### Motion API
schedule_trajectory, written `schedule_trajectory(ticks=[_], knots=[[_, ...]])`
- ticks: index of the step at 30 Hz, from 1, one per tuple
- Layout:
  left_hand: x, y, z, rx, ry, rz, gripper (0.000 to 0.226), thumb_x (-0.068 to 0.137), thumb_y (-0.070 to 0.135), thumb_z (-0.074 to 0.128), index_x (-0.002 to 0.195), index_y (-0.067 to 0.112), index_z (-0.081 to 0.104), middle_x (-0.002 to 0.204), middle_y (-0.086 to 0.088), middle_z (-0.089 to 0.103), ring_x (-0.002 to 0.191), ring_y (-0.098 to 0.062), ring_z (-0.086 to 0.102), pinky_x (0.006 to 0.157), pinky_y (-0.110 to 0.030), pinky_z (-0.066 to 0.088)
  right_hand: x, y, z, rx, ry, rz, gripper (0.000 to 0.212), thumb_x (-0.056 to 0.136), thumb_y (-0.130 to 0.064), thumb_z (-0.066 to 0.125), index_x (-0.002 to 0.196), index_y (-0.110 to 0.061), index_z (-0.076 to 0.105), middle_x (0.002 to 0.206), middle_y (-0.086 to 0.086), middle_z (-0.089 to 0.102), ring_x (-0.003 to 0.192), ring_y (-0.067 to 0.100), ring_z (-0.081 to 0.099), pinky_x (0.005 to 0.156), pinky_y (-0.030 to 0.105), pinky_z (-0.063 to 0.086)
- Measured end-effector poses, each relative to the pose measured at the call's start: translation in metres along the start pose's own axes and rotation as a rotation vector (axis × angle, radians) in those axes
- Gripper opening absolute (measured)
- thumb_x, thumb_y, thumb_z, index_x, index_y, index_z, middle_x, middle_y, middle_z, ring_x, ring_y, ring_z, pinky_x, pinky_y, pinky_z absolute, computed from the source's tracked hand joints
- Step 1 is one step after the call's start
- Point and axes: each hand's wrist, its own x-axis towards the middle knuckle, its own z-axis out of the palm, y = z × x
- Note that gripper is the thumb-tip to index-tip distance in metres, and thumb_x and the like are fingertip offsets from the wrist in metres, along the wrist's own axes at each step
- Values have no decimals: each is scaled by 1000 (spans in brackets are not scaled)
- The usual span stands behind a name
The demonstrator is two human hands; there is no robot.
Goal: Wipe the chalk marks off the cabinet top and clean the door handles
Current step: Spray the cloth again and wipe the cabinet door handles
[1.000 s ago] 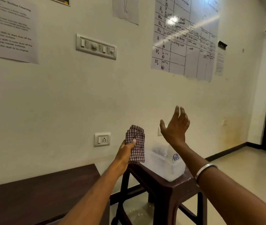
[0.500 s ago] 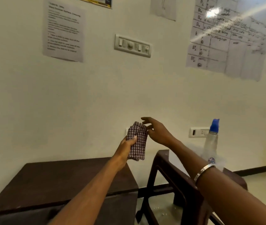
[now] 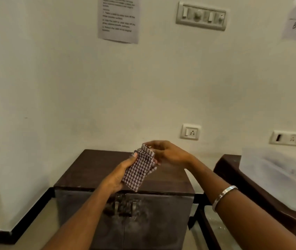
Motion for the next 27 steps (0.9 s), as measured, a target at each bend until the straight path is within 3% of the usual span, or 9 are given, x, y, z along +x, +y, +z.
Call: schedule_trajectory(ticks=[3, 5, 7, 10, 12, 16, 20, 23, 27], knots=[[-7, -9, -16, -62, 35, -43, 48, 94, 44, 47, 118, 4, 61, 91, -13, 73, 73, -21, 70, 58, -29, 56, 15, 27, 28, 185, -54, 40, 32, 97, -29, 54, 127, -21, 61, 117, 23, 63, 92, 27, 59, 83, 42, 49], [-10, -14, -26, -92, 42, -67, 51, 92, 46, 49, 118, 4, 62, 91, -13, 72, 71, -22, 70, 56, -29, 56, 22, 42, 40, 255, -27, 56, 32, 94, -37, 58, 124, -28, 63, 114, 23, 62, 89, 30, 53, 78, 44, 43], [-9, -22, -37, -108, 38, -88, 55, 88, 49, 54, 117, 3, 64, 96, -15, 71, 74, -23, 69, 61, -32, 58, 26, 50, 50, 294, 8, 73, 35, 90, -40, 62, 124, -31, 61, 111, 11, 64, 85, 22, 58, 75, 39, 46], [-8, -38, -49, -127, 28, -122, 53, 84, 49, 58, 112, 5, 67, 102, -18, 70, 82, -26, 69, 73, -36, 58, 25, 65, 69, 594, -95, 110, 41, 92, -26, 56, 131, -14, 55, 120, 10, 64, 105, 21, 64, 91, 37, 53], [-7, -50, -53, -136, 38, -127, 50, 84, 46, 59, 114, 7, 68, 113, -20, 67, 96, -29, 67, 87, -39, 55, 22, 70, 84, 743, -134, 116, 43, 93, -17, 52, 133, -2, 52, 117, 16, 64, 106, 27, 63, 90, 38, 55], [-7, -80, -61, -140, 77, -127, 42, 90, 41, 54, 113, 9, 69, 115, -19, 67, 101, -28, 66, 89, -38, 54, 18, 88, 109, 725, -42, 104, 42, 88, -17, 57, 128, -4, 56, 113, 15, 66, 102, 26, 65, 86, 35, 57], [4, -122, -71, 79, 155, -122, 46, 88, 42, 58, 118, 7, 63, 115, -16, 68, 110, -29, 63, 102, -45, 46, 8, 128, 128, 628, 57, 128, 33, 87, -25, 67, 116, -8, 63, 108, 14, 69, 99, 29, 66, 87, 39, 55], [13, -154, -77, 353, 330, -127, 40, 87, 47, 60, 101, 10, 64, 101, -10, 71, 97, -23, 66, 93, -45, 51, 0, 157, 147, 657, 174, 184, 32, 85, -25, 72, 111, -8, 65, 107, 19, 70, 100, 35, 67, 90, 48, 54], [25, -199, -76, 538, 478, -110, 17, 90, 38, 60, 88, 22, 57, 104, -7, 57, 87, -14, 59, 84, -36, 51, -9, 187, 179, 620, 387, 256, 23, 88, -18, 69, 108, -9, 67, 103, 14, 73, 98, 32, 70, 86, 44, 57]])
